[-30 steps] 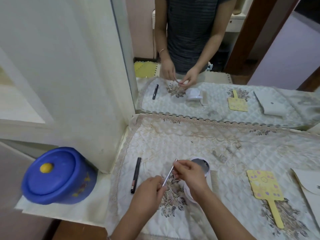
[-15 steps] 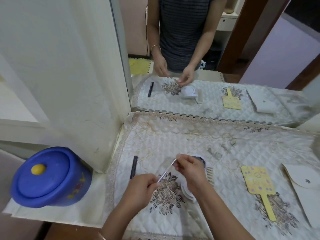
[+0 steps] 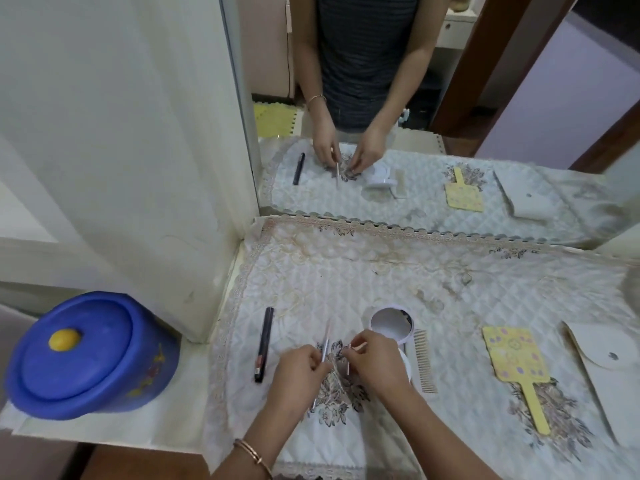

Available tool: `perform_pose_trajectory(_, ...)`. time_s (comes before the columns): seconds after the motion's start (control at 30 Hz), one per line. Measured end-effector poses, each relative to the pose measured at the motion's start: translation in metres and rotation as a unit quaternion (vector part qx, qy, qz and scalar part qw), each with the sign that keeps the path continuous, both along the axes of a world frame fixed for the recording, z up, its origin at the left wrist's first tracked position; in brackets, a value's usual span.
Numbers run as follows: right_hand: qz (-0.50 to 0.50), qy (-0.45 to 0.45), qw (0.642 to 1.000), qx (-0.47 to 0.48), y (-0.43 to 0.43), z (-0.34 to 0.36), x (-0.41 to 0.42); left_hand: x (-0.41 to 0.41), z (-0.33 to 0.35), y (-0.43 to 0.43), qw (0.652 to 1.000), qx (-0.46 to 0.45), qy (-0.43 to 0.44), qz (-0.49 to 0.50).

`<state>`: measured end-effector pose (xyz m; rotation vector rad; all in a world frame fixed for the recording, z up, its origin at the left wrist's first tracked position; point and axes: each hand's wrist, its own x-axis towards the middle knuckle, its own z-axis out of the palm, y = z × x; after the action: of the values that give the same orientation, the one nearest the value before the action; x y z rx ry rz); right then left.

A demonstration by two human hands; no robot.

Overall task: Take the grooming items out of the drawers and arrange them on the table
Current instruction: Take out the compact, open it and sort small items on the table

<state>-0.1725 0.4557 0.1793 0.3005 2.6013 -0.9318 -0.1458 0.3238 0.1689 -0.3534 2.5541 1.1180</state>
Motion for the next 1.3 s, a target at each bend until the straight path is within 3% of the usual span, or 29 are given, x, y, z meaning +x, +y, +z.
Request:
perform_pose_trajectory(0.3,0.028,0.032,0.999,0.021,0.002,-0.001,0.003,0.008,0.006,-0.016,0.999,0.003,0.029,0.032)
perform_pose_trajectory(0.43,0.026,0.045,0.998,-0.018,0.003,0.004,0.001,-0.002,0.003,-0.052,0.992,-0.083,0.078,0.059)
perform_pose_trajectory(0.67,0.061,0.044,0.996,-0.039,-0.005,0.01,0.003,-0.009,-0.001,-0.059,0.986,-0.165,0.014,0.006)
perform_pose_trajectory(0.8,0.018,0.035,0.986,-0.16,-0.019,0.017,0.002,-0.002,0.011,-0.056,0.996,-0.058,0.058,0.032)
perform_pose_trajectory(0.9,-0.056,-0.027,0.95,-0.305,-0.031,0.022,-0.001,0.005,0.028,-0.049,0.997,0.022,0.076,0.021)
perform_pose_trajectory(1.0,-0.107,-0.059,0.913,-0.389,-0.038,0.03,-0.006,0.012,0.035,-0.045,0.995,0.084,0.054,0.023)
perform_pose_trajectory(1.17,-0.13,-0.076,0.898,-0.414,-0.043,0.033,-0.011,0.019,0.035,-0.053,0.988,0.146,0.008,0.057)
perform_pose_trajectory(1.3,-0.213,-0.004,0.886,-0.412,-0.019,0.044,-0.043,0.034,0.022,-0.074,0.986,0.132,-0.028,0.096)
